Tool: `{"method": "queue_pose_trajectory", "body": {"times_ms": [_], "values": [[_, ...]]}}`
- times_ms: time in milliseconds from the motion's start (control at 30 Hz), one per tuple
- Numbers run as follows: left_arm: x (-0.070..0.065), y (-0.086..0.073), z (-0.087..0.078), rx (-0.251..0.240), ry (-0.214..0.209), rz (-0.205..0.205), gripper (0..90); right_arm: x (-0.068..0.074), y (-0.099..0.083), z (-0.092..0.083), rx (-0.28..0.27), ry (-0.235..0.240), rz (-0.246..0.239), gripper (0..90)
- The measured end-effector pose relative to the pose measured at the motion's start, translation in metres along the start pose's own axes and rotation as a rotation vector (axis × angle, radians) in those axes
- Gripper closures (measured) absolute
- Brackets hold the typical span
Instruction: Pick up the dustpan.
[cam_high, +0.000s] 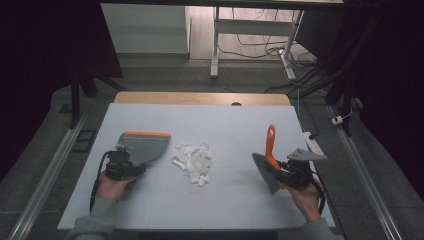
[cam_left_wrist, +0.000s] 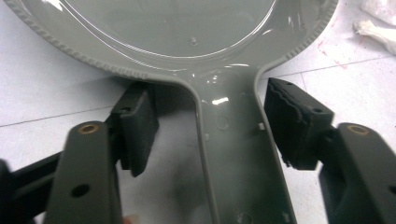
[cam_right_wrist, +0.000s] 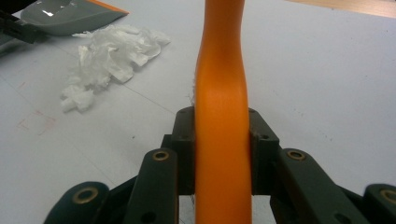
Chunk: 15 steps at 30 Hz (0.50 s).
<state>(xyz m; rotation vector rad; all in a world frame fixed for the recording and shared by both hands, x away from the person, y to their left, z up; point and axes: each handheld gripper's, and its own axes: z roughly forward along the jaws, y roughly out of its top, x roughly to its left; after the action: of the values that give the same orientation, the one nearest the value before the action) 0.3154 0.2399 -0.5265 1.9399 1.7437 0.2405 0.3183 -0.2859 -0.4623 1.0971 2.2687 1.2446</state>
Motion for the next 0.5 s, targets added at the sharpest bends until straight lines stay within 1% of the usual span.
{"method": "queue_pose_trajectory", "body": {"times_ms": [33, 67, 100, 133, 167, 200, 267, 333, 367, 500], "values": [[0.0008, 0.0002, 0.0001, 0.003, 0.0, 0.0, 40.2, 0.0, 0.0, 0.0001, 0.001, -0.001, -0.001, 70.0], [0.0009, 0.0002, 0.0004, -0.007, -0.004, -0.01, 41.7, -0.0002, -0.0001, 0.0, 0.002, -0.003, 0.001, 70.0], [0.001, 0.0002, 0.0002, -0.009, -0.007, -0.012, 42.9, -0.0003, -0.0002, -0.0001, 0.001, -0.003, 0.001, 70.0], [0.0009, 0.0002, 0.0001, -0.013, -0.01, -0.012, 42.9, -0.0003, -0.0002, -0.0001, 0.001, -0.003, 0.001, 70.0], [0.0009, 0.0001, -0.0002, -0.013, -0.011, -0.009, 44.2, -0.0004, -0.0002, -0.0002, 0.001, -0.004, 0.002, 70.0], [0.0008, 0.0001, -0.0002, -0.016, -0.012, -0.01, 47.4, -0.0005, -0.0003, -0.0002, 0.001, -0.005, 0.005, 70.0], [0.0011, 0.0, -0.0004, -0.017, -0.017, -0.014, 49.1, -0.0005, -0.0003, -0.0002, 0.002, -0.006, 0.004, 70.0], [0.0015, -0.0004, -0.0012, -0.024, -0.017, -0.016, 56.4, -0.0005, -0.0003, -0.0003, 0.001, -0.006, 0.004, 70.0], [0.0016, -0.0003, -0.0015, -0.025, -0.009, -0.019, 60.4, -0.0005, -0.0003, -0.0003, 0.001, -0.006, 0.004, 70.1], [0.0031, -0.0005, -0.0026, -0.031, -0.014, -0.022, 61.3, -0.0008, -0.0004, -0.0003, 0.003, -0.008, 0.003, 70.0]]}}
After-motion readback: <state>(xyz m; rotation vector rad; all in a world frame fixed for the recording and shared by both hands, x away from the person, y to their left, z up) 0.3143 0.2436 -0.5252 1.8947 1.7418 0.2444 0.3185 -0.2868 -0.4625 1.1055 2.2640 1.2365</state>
